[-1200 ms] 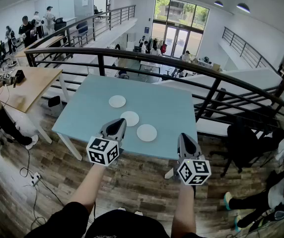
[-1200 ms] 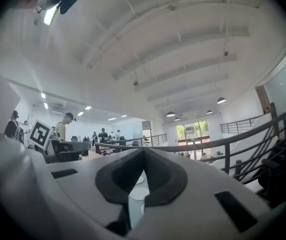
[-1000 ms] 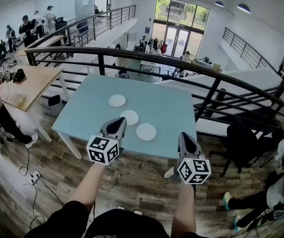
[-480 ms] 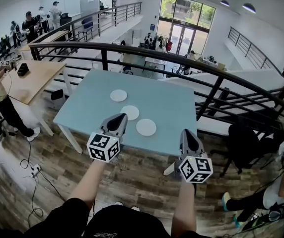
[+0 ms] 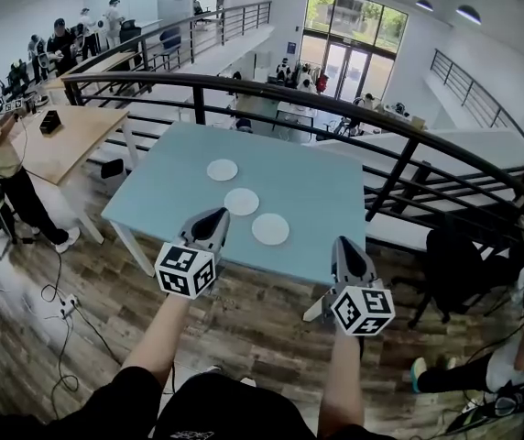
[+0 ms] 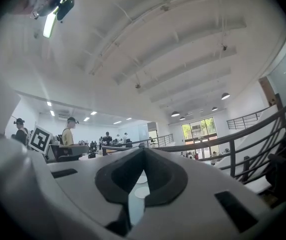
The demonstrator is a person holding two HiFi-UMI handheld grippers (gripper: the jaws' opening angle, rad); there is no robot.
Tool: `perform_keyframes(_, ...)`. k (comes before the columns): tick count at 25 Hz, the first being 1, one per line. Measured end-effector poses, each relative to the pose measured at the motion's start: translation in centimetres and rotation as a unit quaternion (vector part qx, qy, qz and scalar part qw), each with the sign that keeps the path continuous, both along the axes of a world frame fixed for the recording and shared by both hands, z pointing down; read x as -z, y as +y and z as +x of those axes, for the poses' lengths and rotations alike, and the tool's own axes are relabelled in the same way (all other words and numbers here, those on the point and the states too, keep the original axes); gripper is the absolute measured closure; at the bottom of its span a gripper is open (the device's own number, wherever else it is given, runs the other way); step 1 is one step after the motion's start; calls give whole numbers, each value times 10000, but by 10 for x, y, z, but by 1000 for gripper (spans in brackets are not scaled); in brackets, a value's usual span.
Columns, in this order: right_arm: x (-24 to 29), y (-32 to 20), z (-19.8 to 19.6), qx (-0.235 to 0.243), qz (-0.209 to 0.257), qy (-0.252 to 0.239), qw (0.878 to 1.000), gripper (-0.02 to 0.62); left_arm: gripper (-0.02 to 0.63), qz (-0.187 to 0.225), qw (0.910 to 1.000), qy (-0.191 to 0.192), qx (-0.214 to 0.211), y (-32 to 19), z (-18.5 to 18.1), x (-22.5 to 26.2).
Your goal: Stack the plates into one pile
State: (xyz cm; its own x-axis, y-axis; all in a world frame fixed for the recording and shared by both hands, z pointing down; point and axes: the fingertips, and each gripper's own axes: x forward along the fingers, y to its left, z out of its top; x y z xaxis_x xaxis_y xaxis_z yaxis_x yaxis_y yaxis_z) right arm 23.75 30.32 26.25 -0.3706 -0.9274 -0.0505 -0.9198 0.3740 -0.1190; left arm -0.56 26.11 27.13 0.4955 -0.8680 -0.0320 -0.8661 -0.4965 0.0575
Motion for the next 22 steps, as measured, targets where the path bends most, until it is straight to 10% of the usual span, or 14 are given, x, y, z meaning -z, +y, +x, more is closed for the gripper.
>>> perform_keyframes(22,7,-31,-99,-25,-7,-187,9998,589,598,-55,9999,45,-109,-39,-95,-1)
